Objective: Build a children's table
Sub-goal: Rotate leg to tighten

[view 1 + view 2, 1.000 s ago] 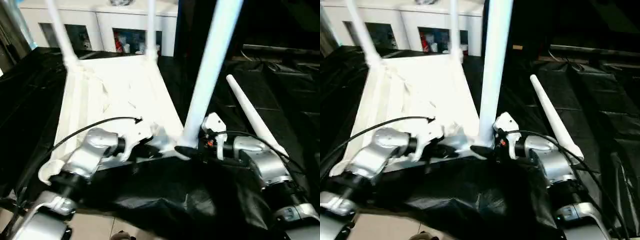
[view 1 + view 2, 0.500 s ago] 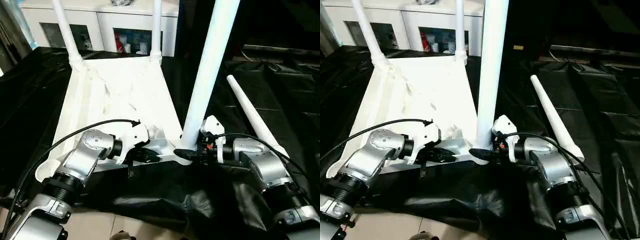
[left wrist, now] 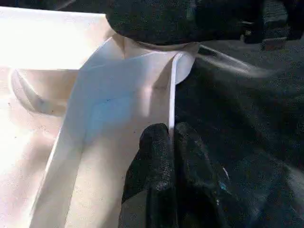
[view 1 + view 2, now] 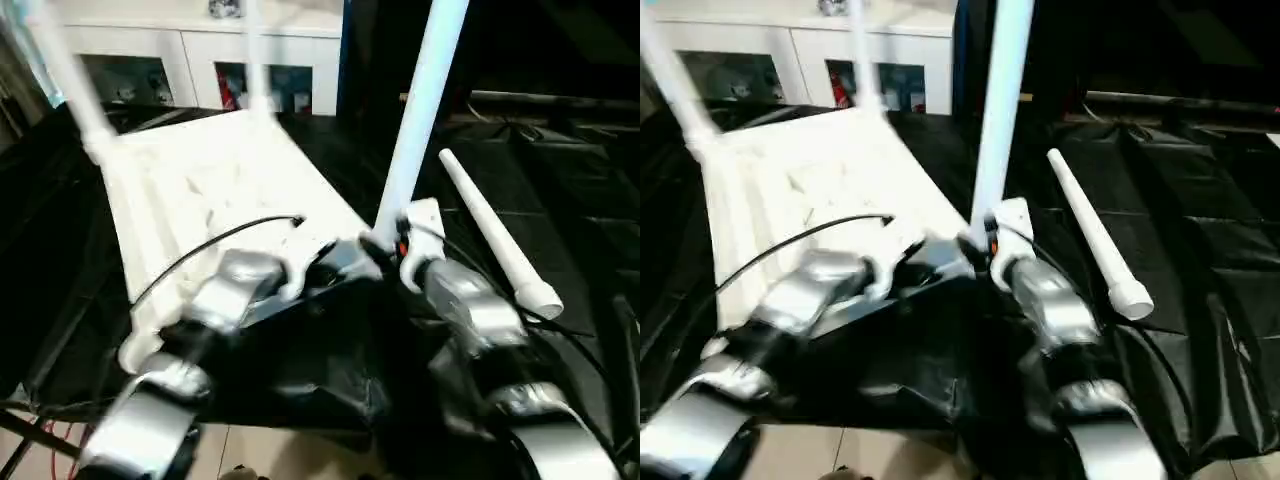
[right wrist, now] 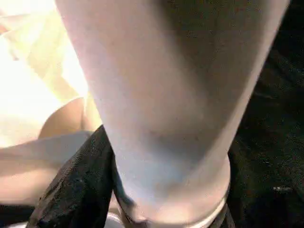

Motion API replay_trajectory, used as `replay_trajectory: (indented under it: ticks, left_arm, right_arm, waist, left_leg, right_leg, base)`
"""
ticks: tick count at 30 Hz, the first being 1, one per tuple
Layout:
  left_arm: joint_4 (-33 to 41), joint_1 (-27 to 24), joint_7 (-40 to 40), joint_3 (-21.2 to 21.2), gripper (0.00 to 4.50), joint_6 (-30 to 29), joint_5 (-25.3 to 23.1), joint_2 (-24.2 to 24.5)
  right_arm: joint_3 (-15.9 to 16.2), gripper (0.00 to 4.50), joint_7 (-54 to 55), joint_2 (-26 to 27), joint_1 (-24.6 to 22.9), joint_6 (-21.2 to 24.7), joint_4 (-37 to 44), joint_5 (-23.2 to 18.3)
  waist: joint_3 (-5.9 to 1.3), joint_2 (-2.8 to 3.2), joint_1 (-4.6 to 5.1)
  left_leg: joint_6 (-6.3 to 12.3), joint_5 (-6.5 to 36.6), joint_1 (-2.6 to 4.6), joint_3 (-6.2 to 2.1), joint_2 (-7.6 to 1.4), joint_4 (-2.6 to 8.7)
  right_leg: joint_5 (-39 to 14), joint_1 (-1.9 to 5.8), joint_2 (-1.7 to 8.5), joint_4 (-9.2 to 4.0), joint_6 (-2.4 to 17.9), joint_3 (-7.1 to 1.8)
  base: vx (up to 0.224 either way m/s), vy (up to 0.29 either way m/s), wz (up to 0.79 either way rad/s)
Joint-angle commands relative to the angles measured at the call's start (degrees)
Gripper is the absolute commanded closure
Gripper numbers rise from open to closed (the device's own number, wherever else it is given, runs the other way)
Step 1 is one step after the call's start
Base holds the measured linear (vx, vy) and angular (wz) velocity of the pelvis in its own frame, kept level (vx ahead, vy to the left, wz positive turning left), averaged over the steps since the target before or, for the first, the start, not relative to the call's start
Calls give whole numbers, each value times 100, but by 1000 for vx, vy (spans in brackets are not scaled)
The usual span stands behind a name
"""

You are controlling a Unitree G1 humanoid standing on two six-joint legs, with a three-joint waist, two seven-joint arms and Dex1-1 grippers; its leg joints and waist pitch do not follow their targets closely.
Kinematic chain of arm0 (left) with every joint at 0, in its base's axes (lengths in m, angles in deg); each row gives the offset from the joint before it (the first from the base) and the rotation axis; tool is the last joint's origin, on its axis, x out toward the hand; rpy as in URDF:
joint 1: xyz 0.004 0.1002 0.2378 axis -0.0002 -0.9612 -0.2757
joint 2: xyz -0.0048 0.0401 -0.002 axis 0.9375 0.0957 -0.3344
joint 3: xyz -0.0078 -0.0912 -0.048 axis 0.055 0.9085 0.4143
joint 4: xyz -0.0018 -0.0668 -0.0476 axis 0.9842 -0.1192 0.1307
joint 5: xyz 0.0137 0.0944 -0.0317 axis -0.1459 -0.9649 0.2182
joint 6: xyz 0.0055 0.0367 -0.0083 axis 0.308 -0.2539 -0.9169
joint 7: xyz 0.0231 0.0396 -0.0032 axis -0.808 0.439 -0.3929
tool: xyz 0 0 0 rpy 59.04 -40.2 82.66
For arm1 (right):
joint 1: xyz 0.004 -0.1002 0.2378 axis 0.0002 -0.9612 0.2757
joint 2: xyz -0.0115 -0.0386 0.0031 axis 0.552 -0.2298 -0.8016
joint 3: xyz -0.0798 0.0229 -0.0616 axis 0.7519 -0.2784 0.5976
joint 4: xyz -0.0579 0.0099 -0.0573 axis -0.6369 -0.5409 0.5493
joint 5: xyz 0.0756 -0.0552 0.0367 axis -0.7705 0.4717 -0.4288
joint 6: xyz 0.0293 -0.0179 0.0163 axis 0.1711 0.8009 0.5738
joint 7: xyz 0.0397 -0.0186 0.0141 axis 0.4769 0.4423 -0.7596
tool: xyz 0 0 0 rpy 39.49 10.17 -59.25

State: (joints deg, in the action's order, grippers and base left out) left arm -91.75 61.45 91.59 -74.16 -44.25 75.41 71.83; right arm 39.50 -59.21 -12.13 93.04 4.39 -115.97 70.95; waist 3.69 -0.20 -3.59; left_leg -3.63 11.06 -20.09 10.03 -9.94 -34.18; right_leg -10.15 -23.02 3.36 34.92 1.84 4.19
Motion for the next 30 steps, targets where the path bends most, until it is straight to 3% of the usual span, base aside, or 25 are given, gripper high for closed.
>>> replay_trajectory:
  ticks: [1,4,8,11,13,18,26,30]
  left_arm:
    - [73,284,-250,146,450,277,37,-189]
    - [111,239,-127,50,450,391,31,-192]
    - [288,77,133,-34,450,528,86,-92]
    - [376,-18,207,-26,450,538,95,-1]
    - [424,-68,259,-6,450,544,93,61]
    - [570,-199,500,23,450,613,123,281]
    - [1089,-596,1398,-84,450,892,308,791]
    - [1369,-802,1860,-124,450,942,412,1016]
  right_arm:
    - [251,177,-148,404,-92,114,-412,-9]
    - [170,105,-173,495,2,1,-507,-67]
    - [172,73,-292,387,44,-159,-507,-31]
    - [195,58,-385,259,24,-191,-428,-6]
    - [173,20,-453,166,8,-204,-361,19]
    - [171,7,-842,-162,-108,-122,-38,43]
    - [554,7,-2315,-1053,-497,-66,914,-10]
    - [720,7,-2958,-1436,-655,-10,1322,-74]
  waist:
    - [-422,-9,-18]
    - [-411,-25,-25]
    - [-391,-16,-16]
    - [-388,-28,5]
    - [-394,-26,7]
    - [-392,-14,0]
    - [-382,-9,-40]
    - [-392,4,-52]
  left_leg:
    - [220,861,-16,-117,-287,402]
    - [344,787,-26,-101,-279,394]
    - [294,988,-13,-111,-290,411]
    - [284,1013,-17,-111,-294,417]
    - [301,955,-19,-109,-299,412]
    - [344,903,-26,-109,-304,412]
    - [371,1011,-17,-110,-316,413]
    - [401,921,-13,-103,-323,400]
  right_leg:
    - [-1327,307,534,-469,1072,-325]
    - [-1222,333,549,-466,1175,-326]
    - [-1704,318,557,-516,1055,-322]
    - [-1730,318,551,-511,1042,-326]
    - [-1606,319,552,-495,1077,-330]
    - [-1454,329,547,-478,1131,-330]
    - [-1684,319,544,-504,1026,-331]
    - [-1520,308,535,-478,1099,-333]
  base:
    - [0,0,0]
    - [0,0,0]
    - [0,0,0]
    - [0,0,0]
    - [0,0,0]
    - [0,0,0]
    - [0,0,0]
    - [0,0,0]
